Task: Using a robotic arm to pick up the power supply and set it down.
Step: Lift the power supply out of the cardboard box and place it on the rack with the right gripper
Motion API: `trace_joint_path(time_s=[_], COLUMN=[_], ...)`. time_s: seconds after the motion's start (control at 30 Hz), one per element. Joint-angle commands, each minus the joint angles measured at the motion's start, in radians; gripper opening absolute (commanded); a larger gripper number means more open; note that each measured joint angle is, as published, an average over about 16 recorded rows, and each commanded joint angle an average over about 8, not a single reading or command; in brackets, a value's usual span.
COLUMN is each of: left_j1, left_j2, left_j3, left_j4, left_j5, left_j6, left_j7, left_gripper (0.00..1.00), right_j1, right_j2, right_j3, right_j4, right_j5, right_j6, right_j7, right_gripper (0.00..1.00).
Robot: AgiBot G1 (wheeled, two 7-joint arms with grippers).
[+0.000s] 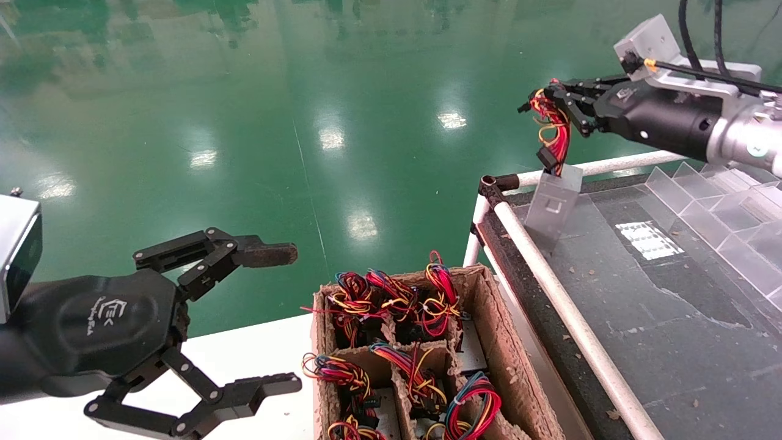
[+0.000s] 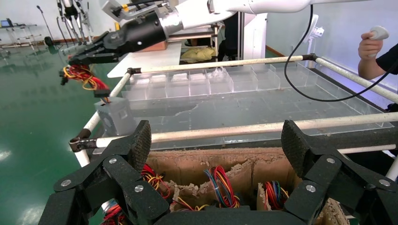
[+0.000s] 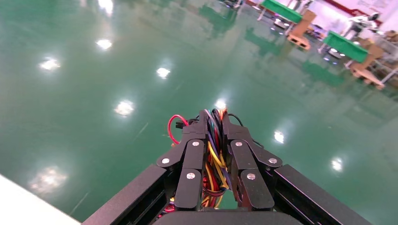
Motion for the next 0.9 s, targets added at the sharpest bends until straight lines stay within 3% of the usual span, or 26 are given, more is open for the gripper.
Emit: trace_joint_path(time_s=[0.03,0.53,0.9], left_j1=[0.000,0.000,0.000], left_j2=[0.000,0.000,0.000], left_j3=[0.000,0.000,0.000], left_j4=[0.000,0.000,0.000], left_j5=[0.000,0.000,0.000], left_j6=[0.000,0.000,0.000], left_j7=[0.000,0.000,0.000], left_gripper=[1.00,1.00,1.00], right_j1=[0.007,0.025,0.058], right_j2=[-0.014,-0.081,-0.054], right_j3=[0.001,-0.016,-0.029], right_j4=[-0.005,-0.019,-0.028], right_j5=[0.001,-0.023,-0.041], right_j6=[0.033,0.065,-0.005], right_j7=[-0.002,-0.004,0.026], right_gripper=[0.00,0.00,0.00])
